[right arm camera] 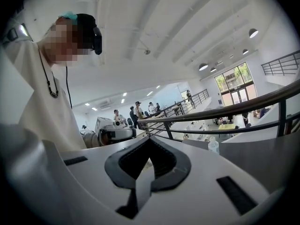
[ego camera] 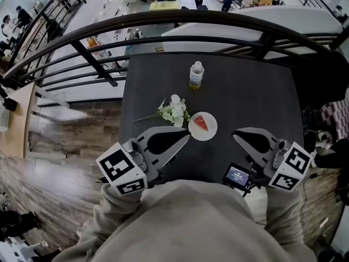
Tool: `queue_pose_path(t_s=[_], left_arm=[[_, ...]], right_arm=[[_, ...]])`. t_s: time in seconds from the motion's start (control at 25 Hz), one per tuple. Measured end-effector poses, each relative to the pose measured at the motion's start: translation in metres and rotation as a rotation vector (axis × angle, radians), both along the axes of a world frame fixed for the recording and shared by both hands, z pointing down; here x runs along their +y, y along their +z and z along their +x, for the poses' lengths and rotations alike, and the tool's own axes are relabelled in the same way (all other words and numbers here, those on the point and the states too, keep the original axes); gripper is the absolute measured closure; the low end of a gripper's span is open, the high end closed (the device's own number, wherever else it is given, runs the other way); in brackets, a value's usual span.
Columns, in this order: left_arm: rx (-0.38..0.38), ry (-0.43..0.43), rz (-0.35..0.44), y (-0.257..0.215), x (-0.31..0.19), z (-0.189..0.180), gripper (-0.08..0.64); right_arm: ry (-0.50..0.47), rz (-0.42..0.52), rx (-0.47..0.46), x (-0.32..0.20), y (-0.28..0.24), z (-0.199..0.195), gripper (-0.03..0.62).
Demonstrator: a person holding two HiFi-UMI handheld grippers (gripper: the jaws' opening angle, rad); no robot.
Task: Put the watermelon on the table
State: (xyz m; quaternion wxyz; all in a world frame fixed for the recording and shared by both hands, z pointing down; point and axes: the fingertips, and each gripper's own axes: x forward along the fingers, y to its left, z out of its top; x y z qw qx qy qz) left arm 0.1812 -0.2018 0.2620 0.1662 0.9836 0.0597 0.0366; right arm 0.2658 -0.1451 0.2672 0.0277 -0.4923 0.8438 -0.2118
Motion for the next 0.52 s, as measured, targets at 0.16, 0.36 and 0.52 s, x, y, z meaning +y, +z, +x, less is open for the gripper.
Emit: queue_pose_path(t_s=[0.16,0.36,0.52], left_arm=[[-0.005,0.002,-0.004,0.0061,-0.0011,-0.0038,0.554],[-0.021,0.009,-0.003,0.0072,0.0005,-0.0066,0.554],[-0.039,0.009,-0.006,0.0106,0.0061,-0.0083,0.554]], right_arm=[[0.002,-0.004,0.000,-0.0023,0.0050,-0.0039,0.578],[0.002,-0.012,0.001,-0.0013,0.0027,-0.0029,0.578],[0.006,-0.009,-0.019,0.0035,0.0006,0.0006,0.578]])
